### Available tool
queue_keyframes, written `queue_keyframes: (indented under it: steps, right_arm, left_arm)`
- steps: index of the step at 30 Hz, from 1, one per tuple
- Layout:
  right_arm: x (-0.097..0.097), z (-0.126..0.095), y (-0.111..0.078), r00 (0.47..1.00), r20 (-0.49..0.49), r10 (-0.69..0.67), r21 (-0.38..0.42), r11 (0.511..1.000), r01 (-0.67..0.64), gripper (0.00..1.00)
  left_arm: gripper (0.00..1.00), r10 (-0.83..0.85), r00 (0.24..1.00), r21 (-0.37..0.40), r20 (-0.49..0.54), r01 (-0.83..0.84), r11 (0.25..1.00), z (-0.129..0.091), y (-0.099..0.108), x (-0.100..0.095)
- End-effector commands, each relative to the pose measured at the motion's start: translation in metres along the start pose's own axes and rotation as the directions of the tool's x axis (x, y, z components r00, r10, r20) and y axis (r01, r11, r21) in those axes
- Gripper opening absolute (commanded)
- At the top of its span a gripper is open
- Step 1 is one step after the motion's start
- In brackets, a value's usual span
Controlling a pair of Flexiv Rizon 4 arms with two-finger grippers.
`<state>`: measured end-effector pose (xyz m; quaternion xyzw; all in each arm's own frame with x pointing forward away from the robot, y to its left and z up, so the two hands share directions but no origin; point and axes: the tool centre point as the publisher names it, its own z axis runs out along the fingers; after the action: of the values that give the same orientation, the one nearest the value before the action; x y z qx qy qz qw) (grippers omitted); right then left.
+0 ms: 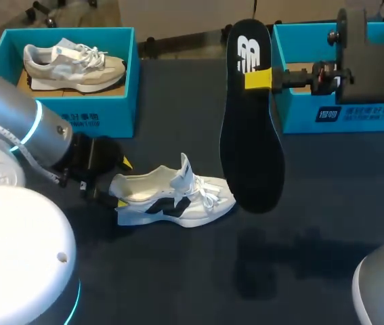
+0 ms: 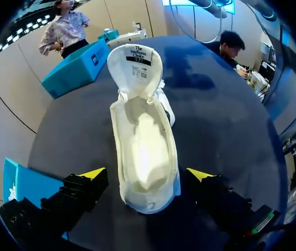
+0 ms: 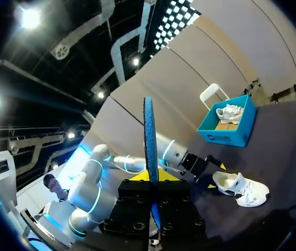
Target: Take the shoe out of the shoebox, open the shoe tongue, remove and reinsert the insole, then place the shoe into the shoebox
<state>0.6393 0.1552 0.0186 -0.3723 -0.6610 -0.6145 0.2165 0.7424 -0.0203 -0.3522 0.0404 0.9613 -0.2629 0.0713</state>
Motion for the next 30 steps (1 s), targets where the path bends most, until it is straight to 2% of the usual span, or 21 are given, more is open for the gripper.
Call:
queue_keyframes:
  steps: [1, 9, 21, 30]
  right_arm:
    - [-0.001, 0.004, 0.002, 1.000, 0.002, 0.002, 0.002, 1.000, -0.002, 0.00]
    - [-0.001, 0.004, 0.002, 1.000, 0.002, 0.002, 0.002, 1.000, -0.002, 0.00]
    - [-0.001, 0.004, 0.002, 1.000, 0.002, 0.002, 0.002, 1.000, -0.002, 0.00]
    - [-0.001, 0.004, 0.002, 1.000, 0.002, 0.002, 0.002, 1.000, -0.002, 0.00]
  left_arm:
    - [1.00, -0.002, 1.000, -0.181, -0.006, 0.001, 0.983, -0.001, -0.009, -0.004]
    - [1.00, 0.033, 0.999, -0.291, 0.026, -0.024, 0.956, -0.004, -0.018, -0.005]
    - [1.00, -0.042, 0.999, -0.327, 0.017, 0.045, 0.944, -0.009, -0.019, -0.007]
    - [1.00, -0.037, 0.999, -0.326, 0.016, 0.040, 0.944, -0.008, -0.019, -0.007]
